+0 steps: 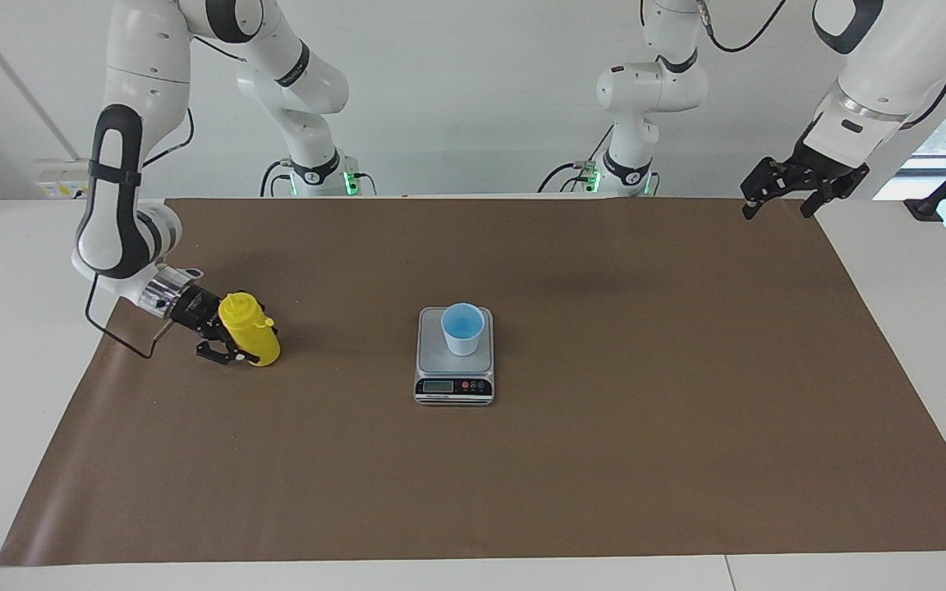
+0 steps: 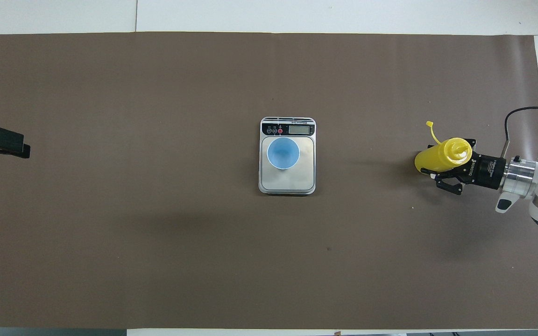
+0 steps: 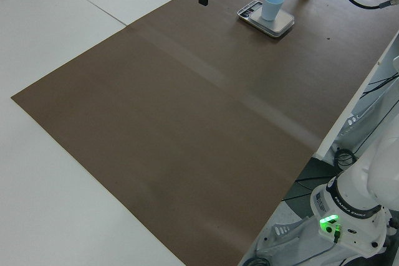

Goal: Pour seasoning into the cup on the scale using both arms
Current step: 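Lower the yellow bottle onto the table with the right gripper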

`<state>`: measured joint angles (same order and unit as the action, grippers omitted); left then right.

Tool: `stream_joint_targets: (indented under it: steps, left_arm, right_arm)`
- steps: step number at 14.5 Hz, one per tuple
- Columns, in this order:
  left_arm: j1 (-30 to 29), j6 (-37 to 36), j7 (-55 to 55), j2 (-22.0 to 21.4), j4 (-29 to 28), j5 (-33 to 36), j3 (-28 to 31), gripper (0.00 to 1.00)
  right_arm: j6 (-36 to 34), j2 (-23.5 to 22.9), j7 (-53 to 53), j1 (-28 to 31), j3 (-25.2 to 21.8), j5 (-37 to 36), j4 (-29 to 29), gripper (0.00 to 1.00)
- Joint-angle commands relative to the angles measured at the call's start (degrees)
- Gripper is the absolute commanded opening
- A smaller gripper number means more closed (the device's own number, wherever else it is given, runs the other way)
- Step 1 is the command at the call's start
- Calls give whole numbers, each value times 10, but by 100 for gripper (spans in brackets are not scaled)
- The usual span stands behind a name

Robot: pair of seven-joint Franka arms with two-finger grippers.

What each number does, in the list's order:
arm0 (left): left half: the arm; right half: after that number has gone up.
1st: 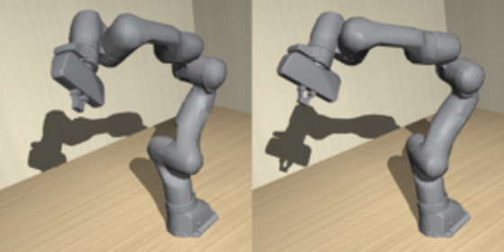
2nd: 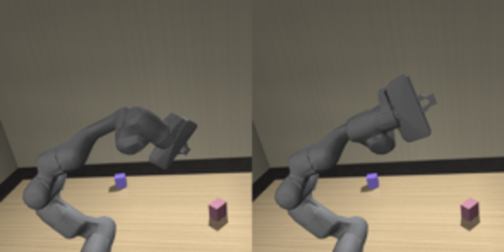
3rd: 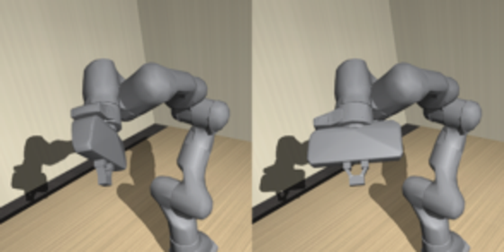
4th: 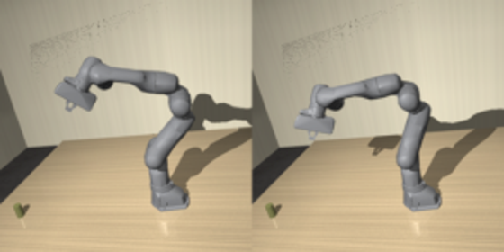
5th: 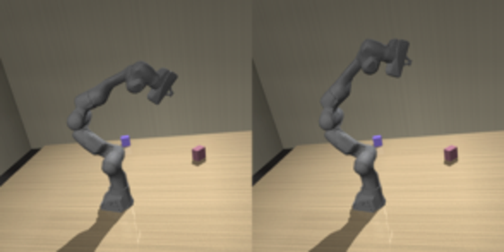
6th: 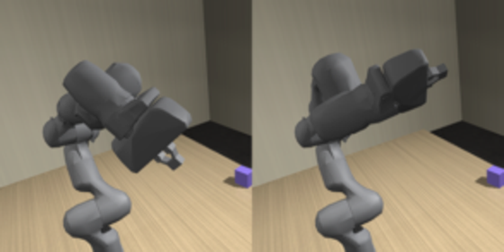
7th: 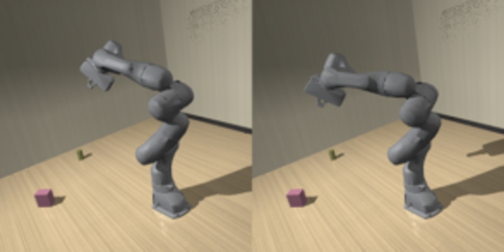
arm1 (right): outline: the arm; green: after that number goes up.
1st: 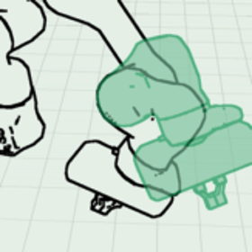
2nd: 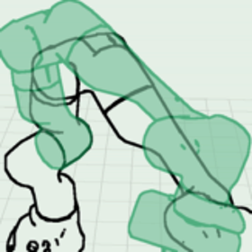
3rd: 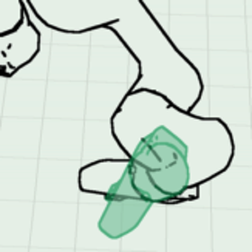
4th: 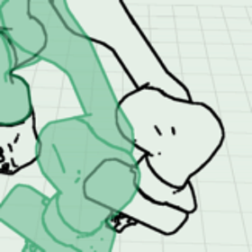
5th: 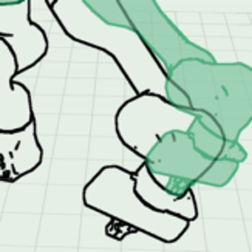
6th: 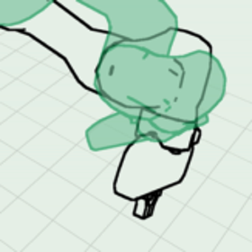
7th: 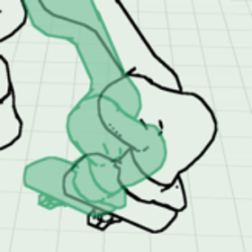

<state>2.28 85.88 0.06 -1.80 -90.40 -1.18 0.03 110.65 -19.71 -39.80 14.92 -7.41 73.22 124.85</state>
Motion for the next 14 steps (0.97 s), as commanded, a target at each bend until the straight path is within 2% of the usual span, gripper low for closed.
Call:
stream_joint_targets:
  steps: [1,3,4,6,10,13,14]
  left_arm:
    - [-5,-7,6,-2,0,-5,-1,100]
    - [-4,-7,6,-2,0,-5,-1,100]
    - [-5,-7,6,-2,0,-5,-1,100]
    - [-4,-7,6,-2,0,-5,-1,100]
    - [-5,-7,6,-2,0,-5,-1,100]
    - [-4,-7,6,-2,0,-5,-1,100]
    - [-4,-7,6,-2,0,-5,-1,100]
  right_arm:
    - [5,12,17,3,3,31,23,0]
    - [4,13,20,3,3,39,24,0]
    - [-1,14,21,3,3,39,22,23]
    - [-8,14,23,1,3,34,15,100]
    - [-80,17,5,15,-1,-7,-32,100]
    - [-96,34,-6,24,-3,-18,-39,100]
    - [-110,44,-7,26,-4,-68,-63,100]
